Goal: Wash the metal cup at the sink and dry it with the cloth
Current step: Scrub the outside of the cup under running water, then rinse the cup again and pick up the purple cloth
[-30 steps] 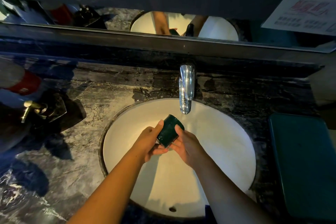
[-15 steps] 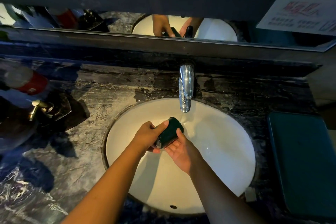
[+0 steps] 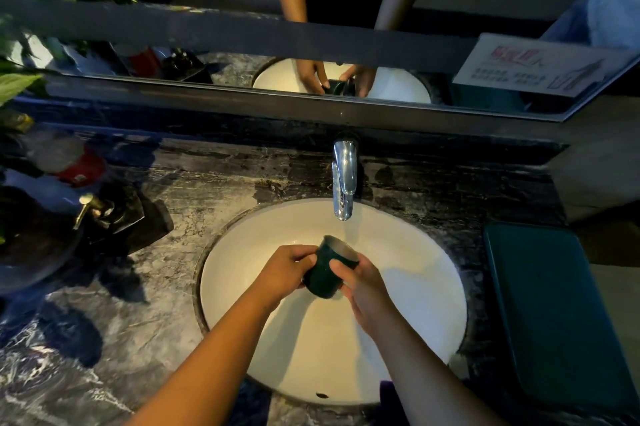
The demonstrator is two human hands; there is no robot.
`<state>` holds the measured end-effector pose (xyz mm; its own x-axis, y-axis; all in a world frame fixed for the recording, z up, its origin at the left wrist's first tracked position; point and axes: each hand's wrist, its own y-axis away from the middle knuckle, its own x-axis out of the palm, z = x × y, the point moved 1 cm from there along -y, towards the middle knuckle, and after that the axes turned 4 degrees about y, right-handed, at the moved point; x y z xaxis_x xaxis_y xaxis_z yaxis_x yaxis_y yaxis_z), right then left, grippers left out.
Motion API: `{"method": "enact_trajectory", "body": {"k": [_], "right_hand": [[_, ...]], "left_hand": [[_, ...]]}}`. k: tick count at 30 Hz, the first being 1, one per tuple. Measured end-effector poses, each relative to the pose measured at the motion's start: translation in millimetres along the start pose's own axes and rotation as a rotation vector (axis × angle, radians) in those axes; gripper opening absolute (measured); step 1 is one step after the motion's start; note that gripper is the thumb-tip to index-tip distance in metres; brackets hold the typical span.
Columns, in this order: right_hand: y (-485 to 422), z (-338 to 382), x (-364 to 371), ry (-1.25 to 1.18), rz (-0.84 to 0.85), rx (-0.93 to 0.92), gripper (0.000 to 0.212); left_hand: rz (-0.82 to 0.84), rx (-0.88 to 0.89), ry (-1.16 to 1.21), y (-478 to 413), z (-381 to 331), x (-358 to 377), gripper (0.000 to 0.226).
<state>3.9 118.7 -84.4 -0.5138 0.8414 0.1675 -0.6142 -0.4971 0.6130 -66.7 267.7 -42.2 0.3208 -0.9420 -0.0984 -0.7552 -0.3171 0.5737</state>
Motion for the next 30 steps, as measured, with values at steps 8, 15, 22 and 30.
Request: {"method": "enact_trajectory", "body": {"k": [8, 15, 22, 30], "right_hand": [[16, 24, -14, 0.148, -0.08, -0.173, 0.052], [21, 31, -25, 0.254, -0.111, -0.257, 0.049], [17, 63, -26, 0.321, -0.172, -0.298, 0.058], [14, 69, -35, 0.333, -0.216, -0.277, 0.068]], "left_hand": [[0.011, 0.02, 0.296, 12, -10, 31, 0.026], [-0.04, -0.013, 0.305, 11, -21, 38, 0.025], [-0.327, 0.165, 0.179, -5, -67, 25, 0.03], [-0.252, 0.133, 0.214, -22, -95, 28, 0.032]]}}
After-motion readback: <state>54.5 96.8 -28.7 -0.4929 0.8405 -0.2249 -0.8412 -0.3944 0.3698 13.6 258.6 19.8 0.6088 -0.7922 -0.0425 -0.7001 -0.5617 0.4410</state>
